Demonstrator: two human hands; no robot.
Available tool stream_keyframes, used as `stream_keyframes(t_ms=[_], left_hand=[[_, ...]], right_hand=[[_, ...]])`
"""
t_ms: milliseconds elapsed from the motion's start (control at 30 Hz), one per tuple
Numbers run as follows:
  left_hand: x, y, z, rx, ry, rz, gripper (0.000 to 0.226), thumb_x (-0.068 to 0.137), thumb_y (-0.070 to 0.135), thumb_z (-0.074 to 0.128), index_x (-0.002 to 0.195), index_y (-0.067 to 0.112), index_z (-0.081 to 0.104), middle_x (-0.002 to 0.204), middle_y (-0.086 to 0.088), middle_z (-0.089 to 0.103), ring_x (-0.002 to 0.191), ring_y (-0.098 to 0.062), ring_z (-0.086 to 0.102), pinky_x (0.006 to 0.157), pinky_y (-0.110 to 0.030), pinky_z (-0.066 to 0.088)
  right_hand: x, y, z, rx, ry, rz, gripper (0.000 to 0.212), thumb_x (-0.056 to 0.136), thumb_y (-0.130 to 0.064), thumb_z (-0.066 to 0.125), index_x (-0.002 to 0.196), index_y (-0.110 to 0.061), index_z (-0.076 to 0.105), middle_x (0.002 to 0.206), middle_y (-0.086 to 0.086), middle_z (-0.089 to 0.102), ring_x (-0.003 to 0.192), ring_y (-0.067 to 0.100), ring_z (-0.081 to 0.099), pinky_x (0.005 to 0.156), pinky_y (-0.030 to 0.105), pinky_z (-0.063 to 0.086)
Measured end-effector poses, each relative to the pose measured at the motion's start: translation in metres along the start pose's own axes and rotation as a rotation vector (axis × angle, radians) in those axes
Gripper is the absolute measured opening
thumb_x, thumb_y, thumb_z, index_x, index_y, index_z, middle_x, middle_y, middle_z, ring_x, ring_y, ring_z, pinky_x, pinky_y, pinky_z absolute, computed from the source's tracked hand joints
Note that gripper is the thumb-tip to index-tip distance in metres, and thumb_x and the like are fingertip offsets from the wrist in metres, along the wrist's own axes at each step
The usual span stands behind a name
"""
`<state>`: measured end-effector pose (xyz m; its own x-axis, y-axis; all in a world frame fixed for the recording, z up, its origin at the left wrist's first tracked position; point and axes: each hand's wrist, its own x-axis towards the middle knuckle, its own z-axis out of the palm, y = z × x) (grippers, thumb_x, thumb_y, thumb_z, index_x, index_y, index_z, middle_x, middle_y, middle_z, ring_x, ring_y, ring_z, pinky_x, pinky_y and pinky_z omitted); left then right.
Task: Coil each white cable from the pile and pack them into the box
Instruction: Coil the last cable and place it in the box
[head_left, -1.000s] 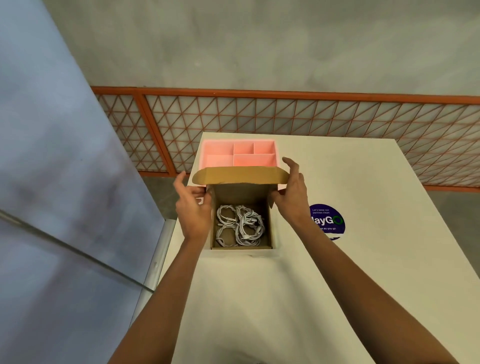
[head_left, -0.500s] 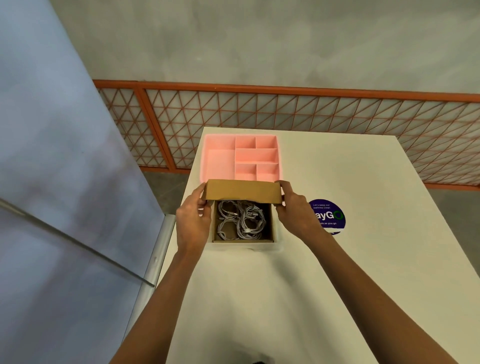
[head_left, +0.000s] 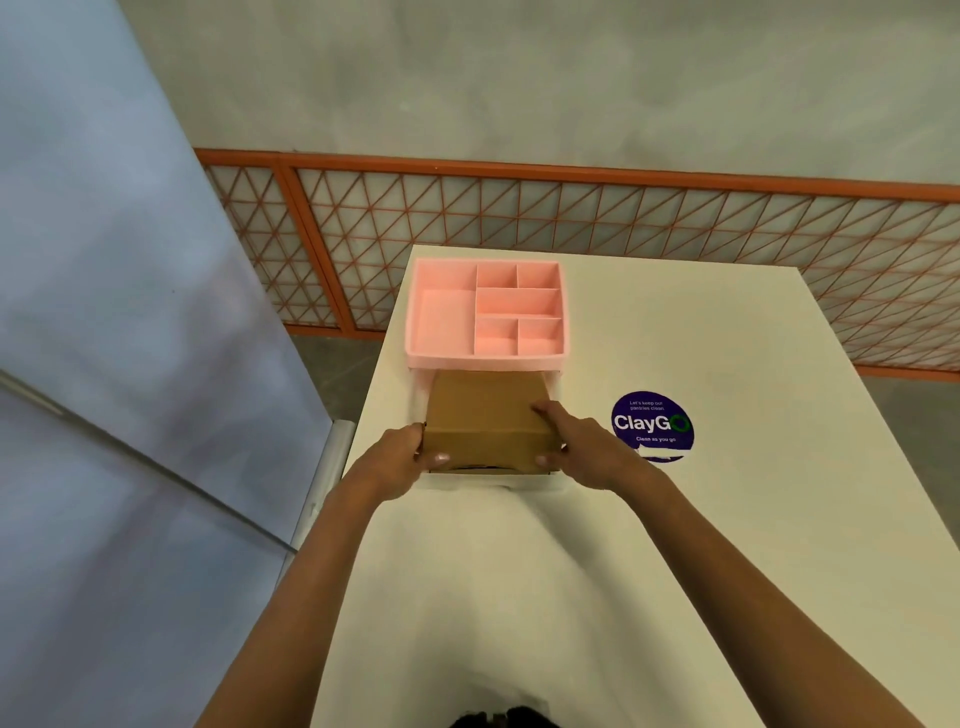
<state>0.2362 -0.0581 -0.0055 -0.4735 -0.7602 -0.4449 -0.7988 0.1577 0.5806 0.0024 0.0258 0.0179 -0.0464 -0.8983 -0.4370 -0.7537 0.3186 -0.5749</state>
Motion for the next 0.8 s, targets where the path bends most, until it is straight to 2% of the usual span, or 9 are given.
stream_keyframes(t_ms=[100,200,333,433,533,600,700,800], left_hand=[[0.003,-0.009,0.009,0.063,0.043,0.012,0.034,0.099,0.027,0.047,0.13,0.011,0.045,0.114,-0.014,0.061,0.09,-0.027,0.058,0.08,-0.035,0.047],[0.004,-0.015,0.019,0.154,0.117,0.035,0.034,0.1,0.026,0.046,0.131,0.011,0.044,0.104,-0.015,0.063,0.086,-0.03,0.059,0.078,-0.038,0.048],[0.005,-0.02,0.029,0.184,0.218,0.058,0.035,0.098,0.028,0.051,0.129,0.013,0.047,0.102,-0.013,0.066,0.087,-0.031,0.062,0.079,-0.04,0.051],[0.006,-0.02,0.034,0.135,0.258,0.061,0.034,0.097,0.025,0.052,0.129,0.013,0.048,0.102,-0.013,0.067,0.088,-0.031,0.063,0.079,-0.04,0.052],[0.007,-0.022,0.038,0.2,0.268,0.034,0.04,0.097,0.027,0.053,0.133,0.011,0.045,0.101,-0.014,0.067,0.089,-0.032,0.063,0.081,-0.039,0.052],[0.011,-0.024,0.038,0.202,0.24,0.018,0.042,0.095,0.028,0.055,0.133,0.011,0.045,0.099,-0.014,0.066,0.087,-0.03,0.063,0.081,-0.037,0.051],[0.013,-0.021,0.029,0.057,0.112,0.042,0.045,0.095,0.038,0.053,0.132,0.013,0.048,0.094,-0.011,0.064,0.077,-0.023,0.06,0.077,-0.032,0.048],[0.013,-0.015,0.013,-0.01,-0.055,0.003,0.052,0.095,0.053,0.04,0.131,0.017,0.05,0.093,-0.01,0.062,0.074,-0.018,0.053,0.075,-0.033,0.046]], right_hand=[[0.003,0.008,0.009,-0.004,0.075,0.004,0.058,0.092,-0.016,0.057,0.141,-0.027,0.028,0.099,0.011,0.059,0.067,0.02,0.051,0.06,0.029,0.045],[0.007,0.015,0.018,-0.048,0.129,0.012,0.057,0.089,-0.019,0.061,0.137,-0.03,0.031,0.104,0.011,0.061,0.074,0.027,0.056,0.071,0.039,0.052],[0.009,0.021,0.031,-0.123,0.188,0.011,0.055,0.09,-0.022,0.061,0.136,-0.03,0.032,0.102,0.009,0.062,0.083,0.03,0.06,0.073,0.039,0.051],[0.012,0.024,0.037,-0.166,0.239,-0.001,0.052,0.09,-0.023,0.061,0.135,-0.028,0.034,0.101,0.007,0.064,0.082,0.03,0.061,0.072,0.04,0.051],[0.014,0.026,0.04,-0.196,0.25,-0.011,0.051,0.09,-0.026,0.062,0.133,-0.028,0.035,0.101,0.007,0.065,0.083,0.029,0.062,0.073,0.039,0.051],[0.015,0.028,0.038,-0.145,0.216,0.001,0.051,0.088,-0.033,0.063,0.131,-0.029,0.036,0.102,0.006,0.064,0.084,0.029,0.062,0.074,0.039,0.052],[0.015,0.029,0.031,0.005,0.161,-0.003,0.049,0.087,-0.048,0.059,0.128,-0.029,0.041,0.103,0.006,0.063,0.087,0.027,0.062,0.078,0.039,0.053],[0.018,0.031,0.022,0.064,0.119,-0.017,0.041,0.09,-0.043,0.058,0.125,-0.024,0.047,0.103,0.0,0.063,0.089,0.028,0.062,0.079,0.038,0.051]])
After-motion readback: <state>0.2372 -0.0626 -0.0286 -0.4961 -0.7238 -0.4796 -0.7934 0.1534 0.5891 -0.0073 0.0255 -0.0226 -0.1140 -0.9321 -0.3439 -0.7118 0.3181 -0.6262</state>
